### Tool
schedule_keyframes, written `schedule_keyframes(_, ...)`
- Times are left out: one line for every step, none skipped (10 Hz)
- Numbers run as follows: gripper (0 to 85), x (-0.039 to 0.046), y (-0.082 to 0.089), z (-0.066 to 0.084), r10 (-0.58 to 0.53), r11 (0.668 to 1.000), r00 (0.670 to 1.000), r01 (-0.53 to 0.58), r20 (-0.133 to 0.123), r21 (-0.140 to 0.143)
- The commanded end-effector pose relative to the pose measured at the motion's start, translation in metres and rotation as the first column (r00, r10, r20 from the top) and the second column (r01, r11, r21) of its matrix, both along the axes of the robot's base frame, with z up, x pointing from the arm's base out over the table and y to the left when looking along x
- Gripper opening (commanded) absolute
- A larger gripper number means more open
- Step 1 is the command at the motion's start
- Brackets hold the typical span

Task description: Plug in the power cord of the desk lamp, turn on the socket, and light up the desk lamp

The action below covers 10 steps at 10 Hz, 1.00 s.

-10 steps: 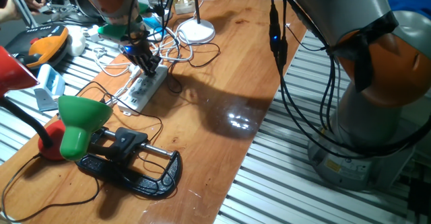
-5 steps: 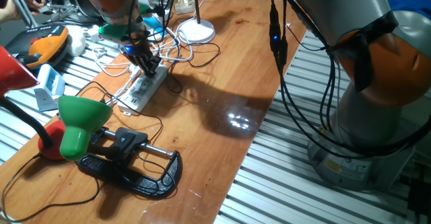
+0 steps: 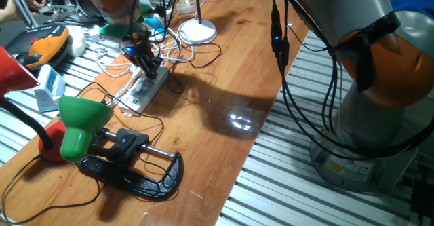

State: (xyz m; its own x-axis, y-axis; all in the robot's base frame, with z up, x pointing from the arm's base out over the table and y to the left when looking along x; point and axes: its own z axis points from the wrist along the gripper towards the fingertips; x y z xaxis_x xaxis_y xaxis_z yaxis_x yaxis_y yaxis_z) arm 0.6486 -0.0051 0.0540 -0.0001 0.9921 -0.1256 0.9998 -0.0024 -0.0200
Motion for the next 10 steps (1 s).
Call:
schedule_keyframes(0.0,-0.0003,0.0,-0.0005,0.0,1.0,1.0,0.0,-0.002,-0.001)
schedule_keyframes(0.0,-0.0004,0.0002,-0.0003,0.0,1.0,1.0,0.0,-0.002,-0.008)
schedule_keyframes(0.0,-0.0005,0.0003,-0.0002,0.009,1.0,1.0,-0.009,-0.002,-0.012)
schedule_keyframes(0.0,-0.0005,0.0006,-0.0001,0.018,1.0,1.0,-0.018,0.003,-0.015)
schedule_keyframes(0.0,-0.0005,0.001,0.0001,0.018,1.0,1.0,-0.018,0.008,-0.02)
schedule_keyframes(17.0,-0.0003,0.0014,0.0005,0.017,0.999,1.0,-0.017,0.008,-0.027)
schedule_keyframes(17.0,-0.0003,0.0018,0.0007,0.014,0.999,1.0,-0.014,0.008,-0.035)
schedule_keyframes(34.0,-0.0003,0.0019,0.0008,0.013,0.999,1.0,-0.012,0.011,-0.038)
schedule_keyframes(34.0,-0.0003,0.002,0.0008,0.014,0.999,1.0,-0.013,0.016,-0.041)
schedule_keyframes(51.0,-0.0001,0.002,0.0009,0.015,0.999,1.0,-0.015,0.017,-0.043)
